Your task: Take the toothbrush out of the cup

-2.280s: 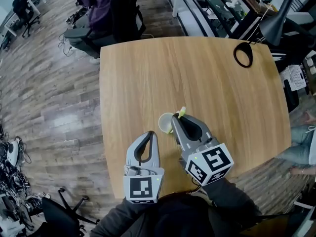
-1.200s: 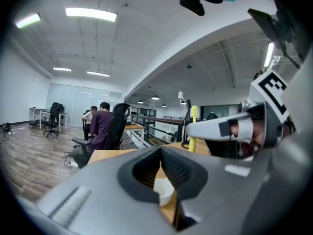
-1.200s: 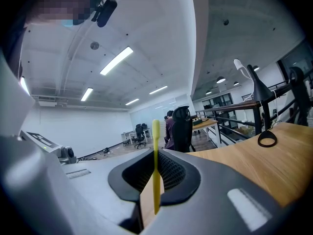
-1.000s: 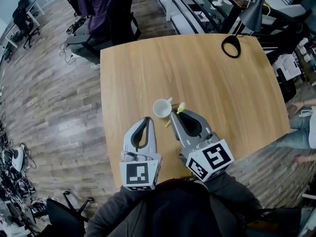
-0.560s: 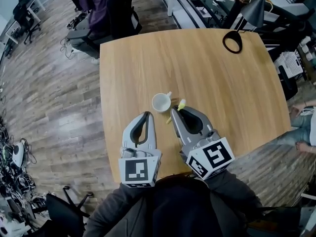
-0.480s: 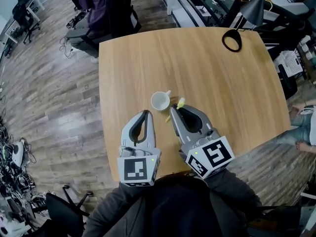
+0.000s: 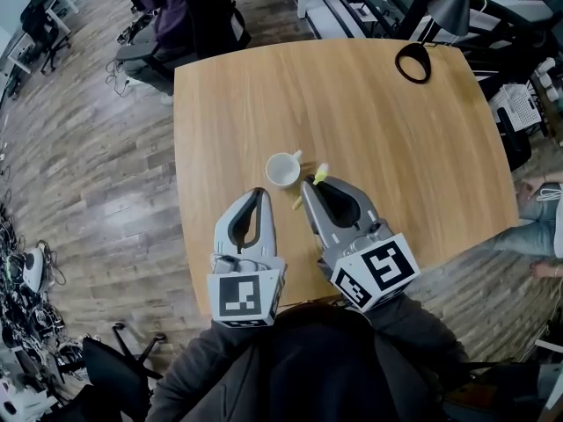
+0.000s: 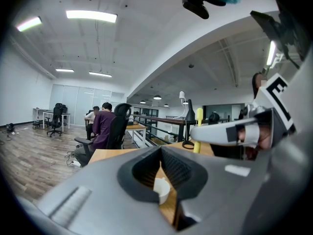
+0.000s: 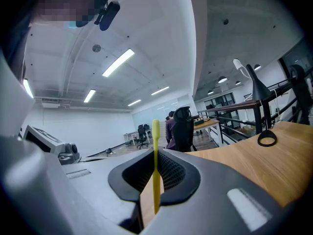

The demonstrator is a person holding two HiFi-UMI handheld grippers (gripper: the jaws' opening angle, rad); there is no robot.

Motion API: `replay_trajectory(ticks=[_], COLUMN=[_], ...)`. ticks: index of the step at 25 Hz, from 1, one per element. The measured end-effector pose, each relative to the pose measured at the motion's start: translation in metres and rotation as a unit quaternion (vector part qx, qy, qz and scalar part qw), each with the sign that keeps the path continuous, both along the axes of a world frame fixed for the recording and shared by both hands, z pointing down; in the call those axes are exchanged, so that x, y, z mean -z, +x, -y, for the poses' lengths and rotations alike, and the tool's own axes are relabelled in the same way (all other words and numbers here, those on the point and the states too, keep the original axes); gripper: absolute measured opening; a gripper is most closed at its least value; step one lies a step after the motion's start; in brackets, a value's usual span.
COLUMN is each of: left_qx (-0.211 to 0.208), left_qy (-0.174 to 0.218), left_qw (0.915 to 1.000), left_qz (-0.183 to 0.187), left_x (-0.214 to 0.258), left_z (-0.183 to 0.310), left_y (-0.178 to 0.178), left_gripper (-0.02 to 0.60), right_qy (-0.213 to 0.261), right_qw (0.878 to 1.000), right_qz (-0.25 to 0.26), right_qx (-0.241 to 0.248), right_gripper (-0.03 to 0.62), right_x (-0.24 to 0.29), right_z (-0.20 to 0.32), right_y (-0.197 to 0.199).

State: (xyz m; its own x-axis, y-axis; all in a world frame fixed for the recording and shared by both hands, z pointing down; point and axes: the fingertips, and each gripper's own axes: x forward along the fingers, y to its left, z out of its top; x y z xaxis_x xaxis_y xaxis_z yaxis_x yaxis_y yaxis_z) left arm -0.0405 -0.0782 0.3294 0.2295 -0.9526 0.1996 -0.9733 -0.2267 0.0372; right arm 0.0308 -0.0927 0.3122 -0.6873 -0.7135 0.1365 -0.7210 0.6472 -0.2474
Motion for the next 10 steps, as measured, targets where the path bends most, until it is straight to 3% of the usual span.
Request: replay_trajectory(ticks=[10], left_qx=[0.002], left_qy=[0.006], left_qw=[1.0], left_qz=[0.006], left_x=[-0.0009], left_z=[-0.0012], left_y=[0.0014], left_gripper=[0.008], right_qy=[0.001], right_qw=[1.0], right_qz=[0.007], right_qx=[0.005], right_gripper=[0.02], right_x=[0.0018], right_z=[-0.0016], right_y=[0.0015])
